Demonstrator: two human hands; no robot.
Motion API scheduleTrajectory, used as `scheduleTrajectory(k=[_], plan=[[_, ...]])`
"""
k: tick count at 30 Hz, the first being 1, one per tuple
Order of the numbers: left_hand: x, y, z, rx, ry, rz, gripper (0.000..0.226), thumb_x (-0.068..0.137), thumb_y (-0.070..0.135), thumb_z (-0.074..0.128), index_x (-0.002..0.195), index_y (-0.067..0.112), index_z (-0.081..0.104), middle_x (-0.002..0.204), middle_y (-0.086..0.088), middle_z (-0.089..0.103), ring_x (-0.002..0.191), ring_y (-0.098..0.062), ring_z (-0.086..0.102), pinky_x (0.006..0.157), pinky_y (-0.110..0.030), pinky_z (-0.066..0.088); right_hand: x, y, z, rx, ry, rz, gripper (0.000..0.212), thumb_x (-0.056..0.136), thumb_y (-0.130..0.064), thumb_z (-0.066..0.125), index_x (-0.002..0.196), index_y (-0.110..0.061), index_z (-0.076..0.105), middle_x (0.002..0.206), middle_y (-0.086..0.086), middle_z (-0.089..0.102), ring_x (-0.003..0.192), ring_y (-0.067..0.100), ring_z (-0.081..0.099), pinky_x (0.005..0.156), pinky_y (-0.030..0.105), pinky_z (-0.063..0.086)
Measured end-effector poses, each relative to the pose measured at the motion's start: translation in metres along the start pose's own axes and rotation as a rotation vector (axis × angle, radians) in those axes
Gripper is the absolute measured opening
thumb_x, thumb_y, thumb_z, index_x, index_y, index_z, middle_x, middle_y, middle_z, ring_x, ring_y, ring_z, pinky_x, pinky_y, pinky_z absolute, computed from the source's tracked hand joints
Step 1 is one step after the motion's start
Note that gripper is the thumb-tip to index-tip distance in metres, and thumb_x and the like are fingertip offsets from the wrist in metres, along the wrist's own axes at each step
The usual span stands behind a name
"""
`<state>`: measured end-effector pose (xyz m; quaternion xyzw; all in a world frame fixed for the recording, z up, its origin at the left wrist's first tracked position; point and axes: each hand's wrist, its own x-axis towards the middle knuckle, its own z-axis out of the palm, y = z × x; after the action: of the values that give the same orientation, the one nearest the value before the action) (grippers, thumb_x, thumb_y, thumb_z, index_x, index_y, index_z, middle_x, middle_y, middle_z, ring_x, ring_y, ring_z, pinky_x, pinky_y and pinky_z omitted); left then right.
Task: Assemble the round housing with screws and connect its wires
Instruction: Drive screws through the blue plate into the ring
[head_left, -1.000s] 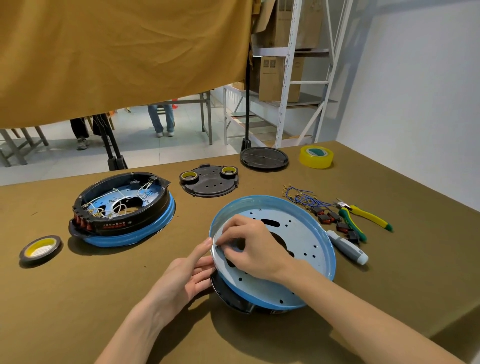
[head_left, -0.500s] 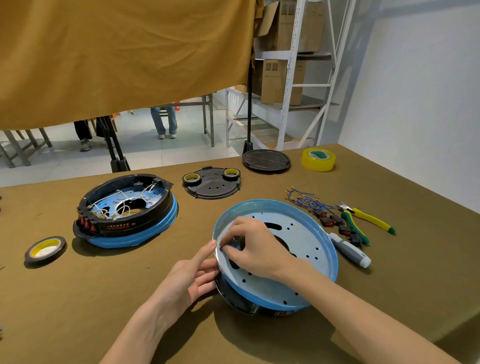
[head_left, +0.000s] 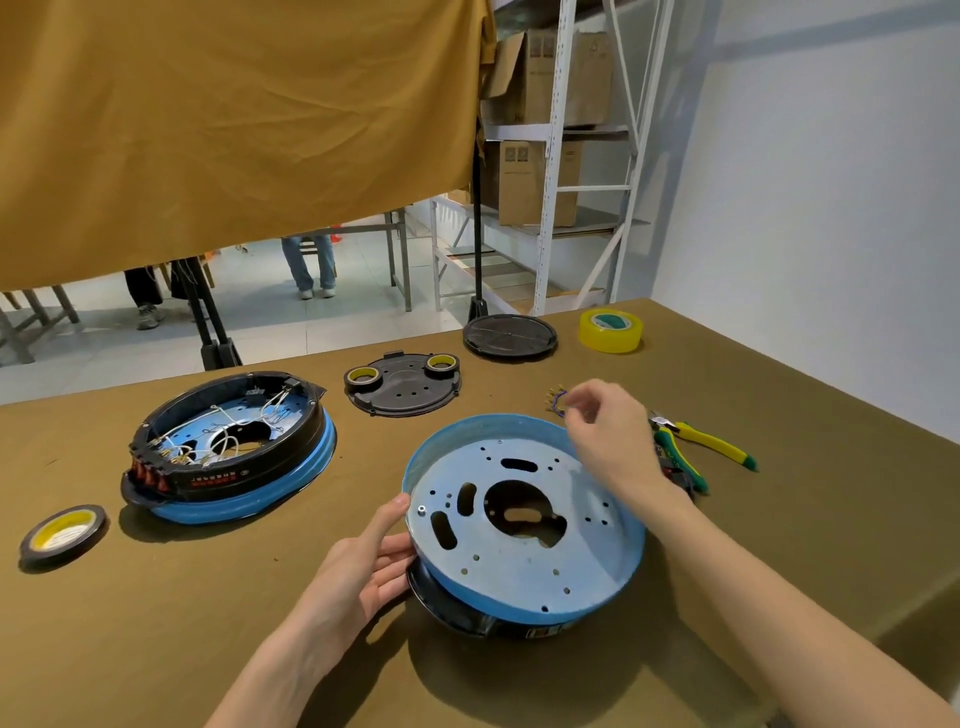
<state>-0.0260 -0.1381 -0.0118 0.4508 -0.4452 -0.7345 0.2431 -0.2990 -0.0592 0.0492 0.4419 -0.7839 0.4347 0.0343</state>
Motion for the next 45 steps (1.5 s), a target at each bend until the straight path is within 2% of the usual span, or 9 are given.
scheduleTrajectory(k=[4, 14, 20, 23, 25, 31, 34, 39, 45], plan=[[0.000, 0.000, 0.000, -0.013, -0.014, -0.019, 0.077, 0.066, 0.056, 0.081, 0.115, -0.001, 0.064, 0.104, -0.017, 0.079, 0.095, -0.027, 0.078, 0.077, -0.037, 0.064, 0.000, 0.047, -0.021, -0.355, -0.211, 0.256, 0.024, 0.092, -0.012, 0.054, 0.112, -0.011, 0.067, 0.118, 0.013, 0.066, 0.110, 0.034, 0.060, 0.093, 0.046, 0.052], [-0.005, 0.005, -0.002, 0.010, -0.039, -0.079, 0.072, 0.068, 0.053, 0.079, 0.111, -0.003, 0.061, 0.103, -0.022, 0.078, 0.092, -0.032, 0.078, 0.071, -0.039, 0.066, -0.016, 0.072, -0.038, -0.723, -0.421, 0.313, 0.023, 0.102, -0.034, 0.055, 0.086, -0.018, 0.049, 0.097, 0.007, 0.059, 0.099, 0.032, 0.060, 0.077, 0.036, 0.040], [0.001, 0.003, -0.002, 0.030, -0.034, -0.084, 0.077, 0.067, 0.055, 0.079, 0.114, -0.004, 0.061, 0.104, -0.023, 0.077, 0.093, -0.033, 0.078, 0.073, -0.041, 0.066, -0.013, 0.044, -0.056, -0.086, -0.139, 0.223, 0.039, 0.104, -0.033, 0.055, 0.083, -0.003, 0.069, 0.074, 0.015, 0.063, 0.063, 0.029, 0.052, 0.056, 0.034, 0.034], [0.003, 0.002, -0.004, 0.041, -0.036, -0.090, 0.084, 0.065, 0.056, 0.080, 0.119, -0.005, 0.061, 0.108, -0.024, 0.076, 0.097, -0.034, 0.077, 0.080, -0.043, 0.065, -0.015, 0.009, -0.061, 0.247, -0.162, 0.101, 0.029, 0.099, -0.039, 0.064, 0.090, -0.015, 0.078, 0.062, 0.002, 0.062, 0.052, 0.017, 0.051, 0.050, 0.032, 0.044], [0.003, 0.001, -0.004, 0.036, -0.036, -0.092, 0.086, 0.062, 0.056, 0.082, 0.118, -0.005, 0.061, 0.107, -0.024, 0.076, 0.096, -0.034, 0.077, 0.076, -0.042, 0.066, -0.016, -0.013, -0.062, 0.448, -0.168, 0.067, 0.019, 0.090, -0.037, 0.077, 0.098, -0.020, 0.077, 0.069, -0.004, 0.071, 0.051, 0.014, 0.060, 0.050, 0.024, 0.052], [0.003, 0.002, -0.002, 0.039, -0.028, -0.099, 0.089, 0.059, 0.056, 0.082, 0.119, -0.006, 0.063, 0.108, -0.023, 0.077, 0.097, -0.034, 0.077, 0.076, -0.042, 0.066, -0.009, -0.046, -0.039, 0.869, -0.058, 0.194, 0.036, 0.079, -0.025, 0.088, 0.108, -0.010, 0.070, 0.080, 0.003, 0.076, 0.065, 0.014, 0.068, 0.064, 0.024, 0.059], [0.003, 0.002, -0.002, 0.040, -0.037, -0.097, 0.085, 0.058, 0.056, 0.082, 0.114, -0.006, 0.064, 0.103, -0.022, 0.078, 0.093, -0.033, 0.078, 0.071, -0.041, 0.066, -0.008, -0.056, -0.017, 0.887, -0.008, 0.121, 0.024, 0.090, -0.025, 0.078, 0.104, -0.009, 0.068, 0.086, 0.005, 0.077, 0.068, 0.011, 0.068, 0.057, 0.021, 0.054], [0.006, 0.002, -0.005, 0.031, -0.056, -0.122, 0.091, 0.058, 0.054, 0.084, 0.121, -0.008, 0.062, 0.108, -0.024, 0.076, 0.099, -0.035, 0.077, 0.089, -0.047, 0.063, -0.018, -0.070, 0.020, 0.845, -0.031, -0.054, 0.018, 0.100, -0.035, 0.064, 0.107, -0.021, 0.054, 0.095, 0.016, 0.068, 0.078, 0.026, 0.066, 0.054, 0.025, 0.051], [0.006, 0.002, -0.008, 0.031, -0.096, -0.115, 0.097, 0.054, 0.057, 0.085, 0.123, -0.007, 0.062, 0.109, -0.023, 0.076, 0.101, -0.034, 0.076, 0.083, -0.045, 0.064, -0.025, -0.082, 0.043, 0.816, -0.074, -0.155, 0.023, 0.095, -0.048, 0.061, 0.110, -0.033, 0.052, 0.092, 0.001, 0.067, 0.078, 0.018, 0.065, 0.060, 0.022, 0.050]])
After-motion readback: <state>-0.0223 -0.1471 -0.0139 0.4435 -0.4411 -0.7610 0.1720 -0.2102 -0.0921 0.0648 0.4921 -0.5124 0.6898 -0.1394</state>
